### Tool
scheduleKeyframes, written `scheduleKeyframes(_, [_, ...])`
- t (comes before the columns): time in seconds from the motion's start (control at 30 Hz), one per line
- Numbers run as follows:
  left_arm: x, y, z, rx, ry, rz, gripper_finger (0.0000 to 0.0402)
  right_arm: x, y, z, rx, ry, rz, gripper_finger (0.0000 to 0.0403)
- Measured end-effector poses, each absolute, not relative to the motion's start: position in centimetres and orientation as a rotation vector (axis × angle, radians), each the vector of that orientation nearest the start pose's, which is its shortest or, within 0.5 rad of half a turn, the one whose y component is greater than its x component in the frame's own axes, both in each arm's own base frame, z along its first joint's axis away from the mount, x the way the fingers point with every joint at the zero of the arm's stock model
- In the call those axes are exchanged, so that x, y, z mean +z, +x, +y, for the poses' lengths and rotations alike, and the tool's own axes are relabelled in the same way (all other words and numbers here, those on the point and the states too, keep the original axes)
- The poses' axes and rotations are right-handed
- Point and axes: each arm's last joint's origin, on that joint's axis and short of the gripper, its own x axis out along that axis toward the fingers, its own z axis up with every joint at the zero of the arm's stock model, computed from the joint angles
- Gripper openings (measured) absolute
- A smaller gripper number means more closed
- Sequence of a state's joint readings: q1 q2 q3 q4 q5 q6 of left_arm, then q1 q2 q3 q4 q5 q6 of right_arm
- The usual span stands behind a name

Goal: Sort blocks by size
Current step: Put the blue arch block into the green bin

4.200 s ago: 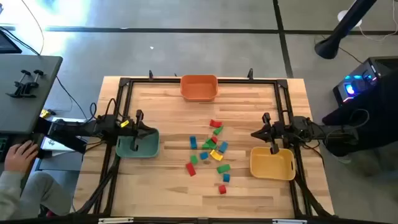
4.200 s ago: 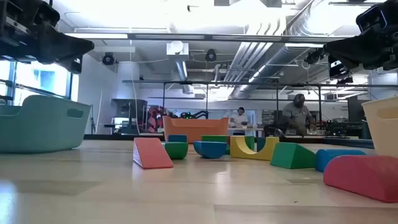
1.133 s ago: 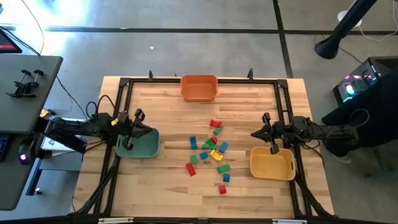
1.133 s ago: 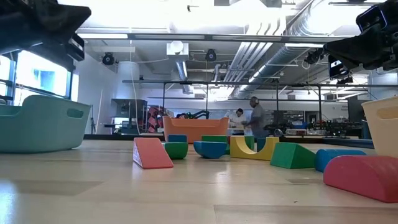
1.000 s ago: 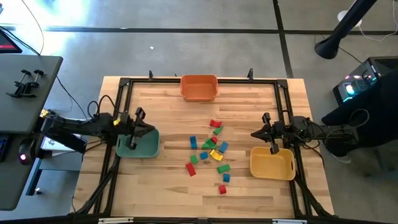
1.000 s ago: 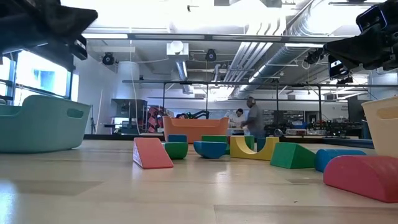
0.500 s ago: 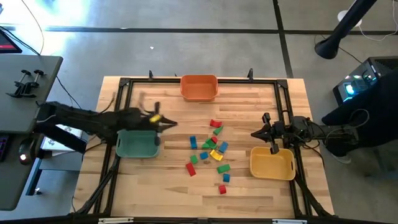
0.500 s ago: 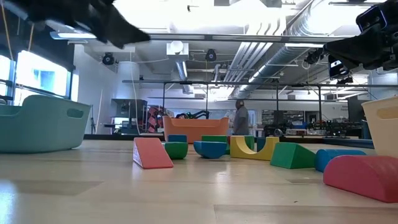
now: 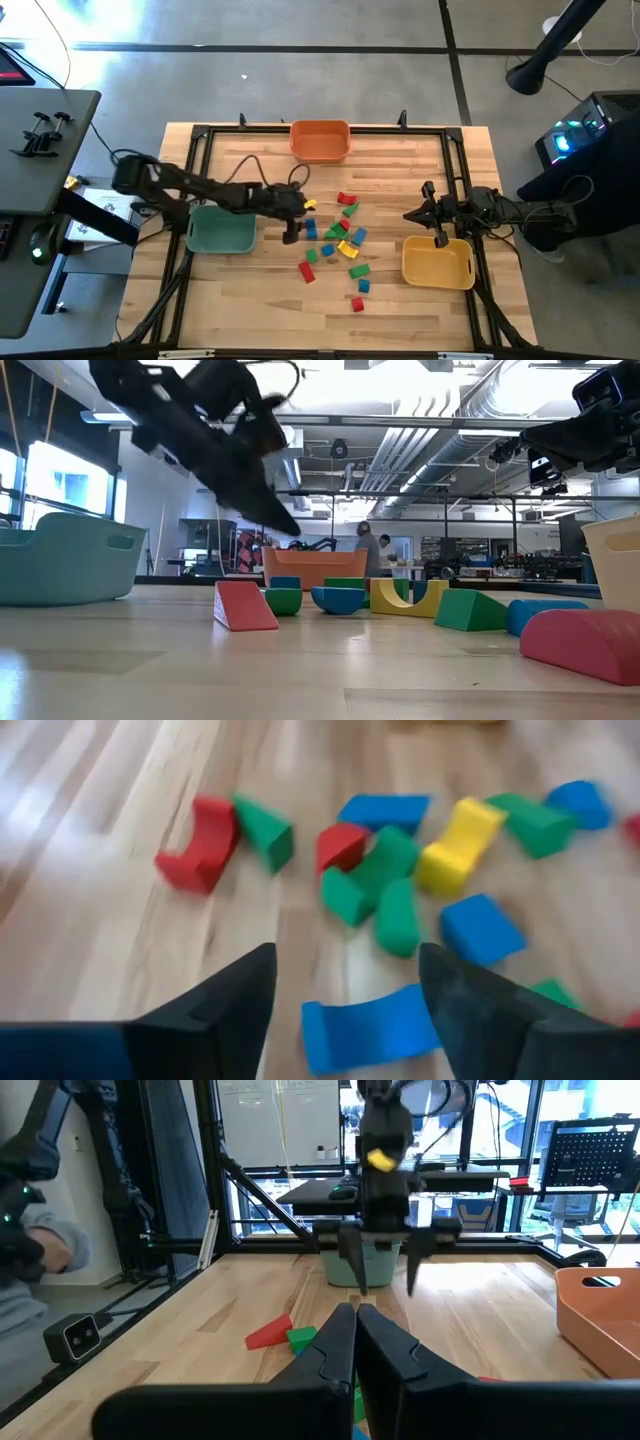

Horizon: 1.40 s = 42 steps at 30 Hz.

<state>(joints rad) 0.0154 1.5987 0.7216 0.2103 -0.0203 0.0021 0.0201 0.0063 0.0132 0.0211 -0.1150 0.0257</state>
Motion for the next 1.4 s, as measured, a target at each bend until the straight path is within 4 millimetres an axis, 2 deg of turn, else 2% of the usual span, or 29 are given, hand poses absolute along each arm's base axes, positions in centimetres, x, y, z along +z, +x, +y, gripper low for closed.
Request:
scheduleKeyframes(0.37, [12.5,31.3,2.1,0.196,-0.127,0.737,0.0218,17.0,9.7,0.5,0.136,0.025,-0.026,0.0000])
scheduleKeyframes(0.73, [10.6,31.0,1.8,0.226,-0.203,0.787,0.0168,17.0,9.7,0.5,0.136,0.025,-0.026,0.0000])
scheduleKeyframes(0.93, [11.8,31.3,1.9,0.227,-0.204,0.729,0.0159,17.0,9.7,0.5,0.136,0.025,-0.026,0.0000])
scheduleKeyframes(1.07, [13.6,31.0,1.5,0.206,-0.187,0.691,0.0158,17.0,9.7,0.5,0.136,0.024,-0.026,0.0000])
scheduleKeyframes(1.23, [15.7,28.8,-1.0,0.090,-0.017,0.823,0.0158,16.9,9.7,0.5,0.136,0.024,-0.026,0.0000])
scheduleKeyframes(1.4, [17.5,26.5,-2.1,0.183,-0.017,0.921,0.0163,17.0,9.7,0.5,0.136,0.025,-0.026,0.0000])
